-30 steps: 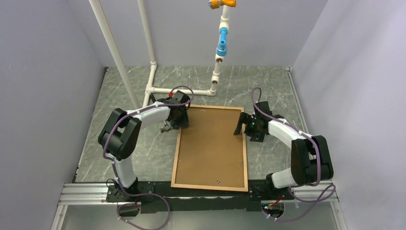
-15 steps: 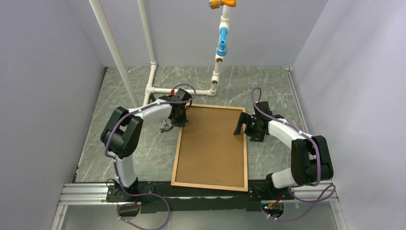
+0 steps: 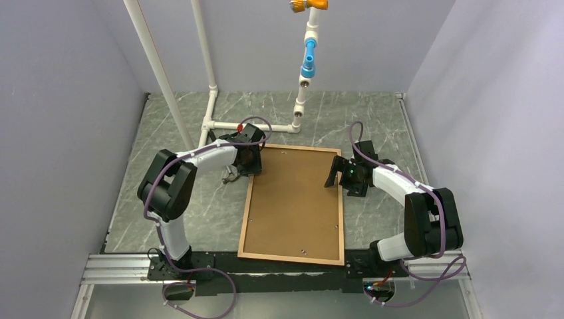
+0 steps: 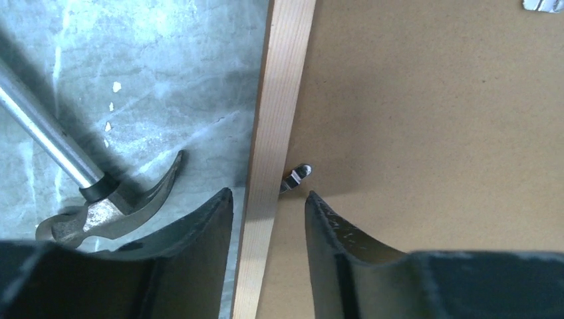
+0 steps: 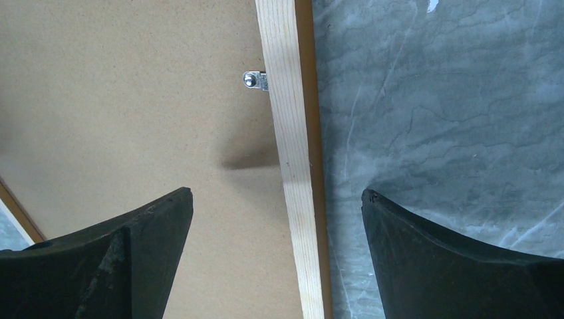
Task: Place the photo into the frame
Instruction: Install the photo frame at the center of the board.
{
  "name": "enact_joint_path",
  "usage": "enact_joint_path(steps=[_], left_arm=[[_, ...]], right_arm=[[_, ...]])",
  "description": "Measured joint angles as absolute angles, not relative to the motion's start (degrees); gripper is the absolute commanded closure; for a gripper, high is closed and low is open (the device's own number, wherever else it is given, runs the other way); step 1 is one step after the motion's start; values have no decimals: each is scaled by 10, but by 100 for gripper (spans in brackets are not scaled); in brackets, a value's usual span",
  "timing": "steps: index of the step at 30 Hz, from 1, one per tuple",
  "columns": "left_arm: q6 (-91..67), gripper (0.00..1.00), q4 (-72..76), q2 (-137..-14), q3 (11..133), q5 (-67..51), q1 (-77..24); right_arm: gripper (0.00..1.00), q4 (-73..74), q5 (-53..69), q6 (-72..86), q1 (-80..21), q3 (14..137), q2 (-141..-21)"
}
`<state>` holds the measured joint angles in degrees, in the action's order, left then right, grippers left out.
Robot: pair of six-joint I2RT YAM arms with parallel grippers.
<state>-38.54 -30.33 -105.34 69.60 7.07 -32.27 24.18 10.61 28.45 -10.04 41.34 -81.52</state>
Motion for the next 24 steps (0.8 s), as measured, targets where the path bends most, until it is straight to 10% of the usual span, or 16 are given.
enact_joint_path(steps=[13,24], left_arm=[[-365,55,-297,-1071,713,72,-323],[-350,100,-305,-1085,738,87,-323]], right_arm=[[0,242,106,283,-100,413,-816],[0,242,106,282,-100,413,-817]])
